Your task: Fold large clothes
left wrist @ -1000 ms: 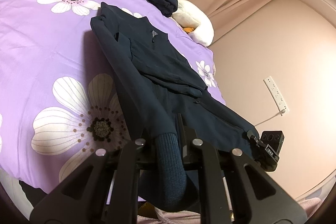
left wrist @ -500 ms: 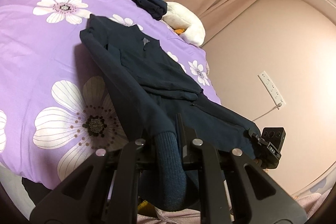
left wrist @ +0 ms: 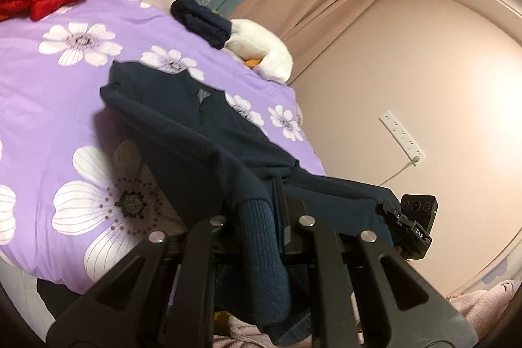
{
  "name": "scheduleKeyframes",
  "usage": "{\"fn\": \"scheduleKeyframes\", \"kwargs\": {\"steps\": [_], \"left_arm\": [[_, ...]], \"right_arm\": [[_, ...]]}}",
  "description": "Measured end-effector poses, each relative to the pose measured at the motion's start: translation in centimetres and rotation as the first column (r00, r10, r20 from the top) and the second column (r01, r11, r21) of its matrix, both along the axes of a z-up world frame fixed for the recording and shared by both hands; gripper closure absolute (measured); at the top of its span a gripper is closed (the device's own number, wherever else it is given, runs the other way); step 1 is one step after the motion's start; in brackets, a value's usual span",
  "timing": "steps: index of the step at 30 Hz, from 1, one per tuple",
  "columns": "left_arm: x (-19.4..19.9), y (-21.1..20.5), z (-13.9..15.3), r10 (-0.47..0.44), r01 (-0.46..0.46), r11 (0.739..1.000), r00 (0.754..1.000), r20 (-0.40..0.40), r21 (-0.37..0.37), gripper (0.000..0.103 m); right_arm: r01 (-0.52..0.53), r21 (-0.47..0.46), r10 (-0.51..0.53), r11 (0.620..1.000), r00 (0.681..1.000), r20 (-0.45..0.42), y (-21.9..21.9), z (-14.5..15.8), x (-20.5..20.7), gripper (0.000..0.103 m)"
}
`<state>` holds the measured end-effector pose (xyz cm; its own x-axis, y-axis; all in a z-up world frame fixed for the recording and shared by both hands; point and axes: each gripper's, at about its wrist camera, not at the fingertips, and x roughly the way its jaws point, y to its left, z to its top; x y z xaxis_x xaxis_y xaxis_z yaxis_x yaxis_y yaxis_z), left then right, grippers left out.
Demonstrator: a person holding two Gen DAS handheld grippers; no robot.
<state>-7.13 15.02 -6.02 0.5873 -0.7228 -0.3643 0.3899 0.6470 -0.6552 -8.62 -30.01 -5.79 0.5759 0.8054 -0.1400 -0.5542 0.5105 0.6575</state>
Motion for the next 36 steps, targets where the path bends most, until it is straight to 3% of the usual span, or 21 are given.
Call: {"fn": "scheduleKeyframes", "kwargs": {"steps": [9,13,30,36], "left_arm": [[-2.1,0.0,3.5,-0.006,0.006,1.000,0.996,0.086,-0.004,0.091],[-1.8,0.2,3.8,0.002,-0.002,1.000,0.996,0.091,0.001,0.091],[5.4,1.2,2.9,0.064,-0.065,0.997,0.997,0.031,0.032,0.091],[9.3,2.3,2.1,0.110,-0.109,0.994,0.994,-0.008,0.027,0.091]], "right_arm": [[-0.048,0.013,0.047,0.999,0.994,0.104,0.0,2.6,-2.2,0.091],[-0.040,0.016,0.038,0.999,0.992,0.122,-0.1,3.2,-1.9,0.091],[0.115,0.057,-0.115,0.992,0.993,-0.014,-2.3,1.2,4.6,0.091],[0.166,0.026,-0.165,0.986,0.986,-0.027,-2.4,1.4,7.3,0.091]]}}
